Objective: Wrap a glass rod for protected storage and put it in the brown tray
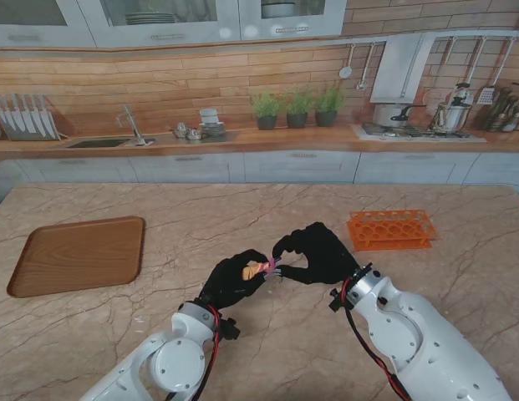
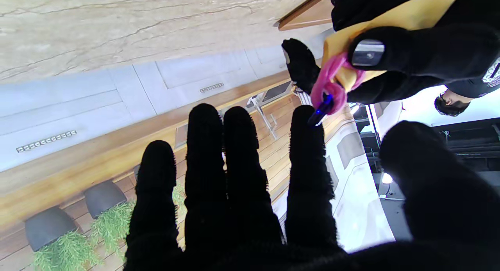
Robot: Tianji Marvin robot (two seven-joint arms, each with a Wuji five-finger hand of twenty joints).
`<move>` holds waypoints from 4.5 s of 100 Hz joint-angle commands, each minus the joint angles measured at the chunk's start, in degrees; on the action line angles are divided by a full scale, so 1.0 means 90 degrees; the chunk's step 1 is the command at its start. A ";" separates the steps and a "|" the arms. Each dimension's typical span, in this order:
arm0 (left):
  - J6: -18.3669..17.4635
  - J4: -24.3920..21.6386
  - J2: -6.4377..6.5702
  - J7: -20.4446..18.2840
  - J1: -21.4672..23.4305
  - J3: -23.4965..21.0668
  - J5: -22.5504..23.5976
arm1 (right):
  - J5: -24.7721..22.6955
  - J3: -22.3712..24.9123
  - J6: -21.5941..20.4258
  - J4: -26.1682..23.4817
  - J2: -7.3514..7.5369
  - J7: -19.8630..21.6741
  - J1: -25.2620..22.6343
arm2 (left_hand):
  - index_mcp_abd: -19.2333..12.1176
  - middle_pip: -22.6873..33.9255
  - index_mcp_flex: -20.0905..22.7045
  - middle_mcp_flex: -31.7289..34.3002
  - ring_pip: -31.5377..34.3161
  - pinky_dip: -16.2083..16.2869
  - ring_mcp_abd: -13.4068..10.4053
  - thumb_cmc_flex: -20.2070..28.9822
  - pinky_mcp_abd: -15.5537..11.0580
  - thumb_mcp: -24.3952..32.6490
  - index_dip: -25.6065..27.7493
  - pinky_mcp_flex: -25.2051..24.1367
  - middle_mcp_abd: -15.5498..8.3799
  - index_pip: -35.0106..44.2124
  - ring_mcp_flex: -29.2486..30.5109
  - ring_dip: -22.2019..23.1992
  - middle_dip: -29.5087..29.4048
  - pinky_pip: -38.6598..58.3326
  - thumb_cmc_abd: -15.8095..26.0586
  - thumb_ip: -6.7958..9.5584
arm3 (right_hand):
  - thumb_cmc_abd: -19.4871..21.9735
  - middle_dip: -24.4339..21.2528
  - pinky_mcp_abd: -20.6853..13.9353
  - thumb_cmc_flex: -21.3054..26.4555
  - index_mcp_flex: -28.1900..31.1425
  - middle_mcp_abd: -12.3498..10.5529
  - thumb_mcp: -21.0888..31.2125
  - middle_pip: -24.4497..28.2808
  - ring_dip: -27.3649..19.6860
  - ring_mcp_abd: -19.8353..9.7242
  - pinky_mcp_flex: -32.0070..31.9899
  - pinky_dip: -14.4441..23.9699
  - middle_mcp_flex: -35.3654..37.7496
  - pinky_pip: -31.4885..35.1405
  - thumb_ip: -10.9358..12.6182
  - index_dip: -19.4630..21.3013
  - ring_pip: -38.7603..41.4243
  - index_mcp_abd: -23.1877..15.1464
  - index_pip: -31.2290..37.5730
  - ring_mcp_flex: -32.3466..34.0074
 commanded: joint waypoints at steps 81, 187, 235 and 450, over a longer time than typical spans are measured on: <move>0.0001 0.0028 -0.0051 0.0057 0.0022 0.0036 -0.0023 | -0.0461 -0.0419 -0.0143 0.0284 0.0043 -0.0286 0.0336 | 0.0199 0.0278 0.0242 0.0082 0.0553 0.0024 -0.0482 -0.0283 -0.0014 -0.2732 0.0413 0.0182 -0.0395 0.0108 0.0092 0.0076 0.0138 0.1233 0.0470 -0.0438 | -0.1663 0.0017 0.0015 0.2362 0.0813 -0.0149 0.1436 0.0196 -0.0037 -0.0203 0.0210 0.0004 0.0362 0.0047 -0.0570 -0.1347 0.0120 -0.1241 0.1968 0.0360; 0.0514 -0.0198 -0.0111 0.0103 0.0177 -0.0044 -0.0290 | -0.0541 -0.1045 -0.0144 0.0478 0.0094 -0.0030 0.0751 | 0.0352 0.0264 0.0596 -0.0033 0.0579 0.0397 0.0152 -0.0348 0.0641 -0.6111 0.0323 -0.0057 0.0111 -0.0072 0.0082 0.0146 0.0157 0.0955 0.2771 -0.0241 | -0.1232 -0.0057 0.0012 0.2681 0.0607 -0.0077 0.1290 0.0150 -0.0028 -0.0154 0.0152 -0.0043 0.0363 0.0120 -0.0532 -0.1263 0.0146 -0.1389 0.1802 0.0299; 0.0433 -0.0125 -0.0074 0.0082 0.0116 -0.0025 -0.0102 | -0.0629 -0.1188 -0.0047 0.0574 0.0113 -0.0018 0.0866 | 0.0306 0.0312 0.0673 0.0089 0.0659 0.0352 -0.0184 -0.0353 0.0248 -0.6009 0.0420 0.0130 -0.0223 0.0146 0.0089 0.0144 0.0176 0.1154 0.1739 -0.0186 | -0.1252 -0.0069 0.0021 0.2691 0.0643 -0.0068 0.1332 0.0172 -0.0030 -0.0145 0.0151 -0.0046 0.0364 0.0151 -0.0509 -0.1277 0.0164 -0.1348 0.1835 0.0303; -0.0028 0.0127 -0.0106 0.0207 0.0039 0.0004 -0.0128 | -0.0099 -0.0850 0.0283 0.0307 0.0081 0.0391 0.0501 | 0.0073 0.0231 -0.0053 -0.0058 0.0580 0.0073 -0.0367 -0.0802 -0.0048 -0.4840 0.0273 0.0164 -0.0340 -0.0292 0.0089 0.0133 0.0183 0.1343 0.0992 -0.0340 | -0.0935 -0.0223 -0.0015 0.2725 0.0441 -0.0461 0.0929 -0.0336 -0.0074 -0.0240 0.0262 0.0101 0.0308 -0.0040 -0.0577 -0.1397 -0.0111 -0.1033 0.1782 0.0336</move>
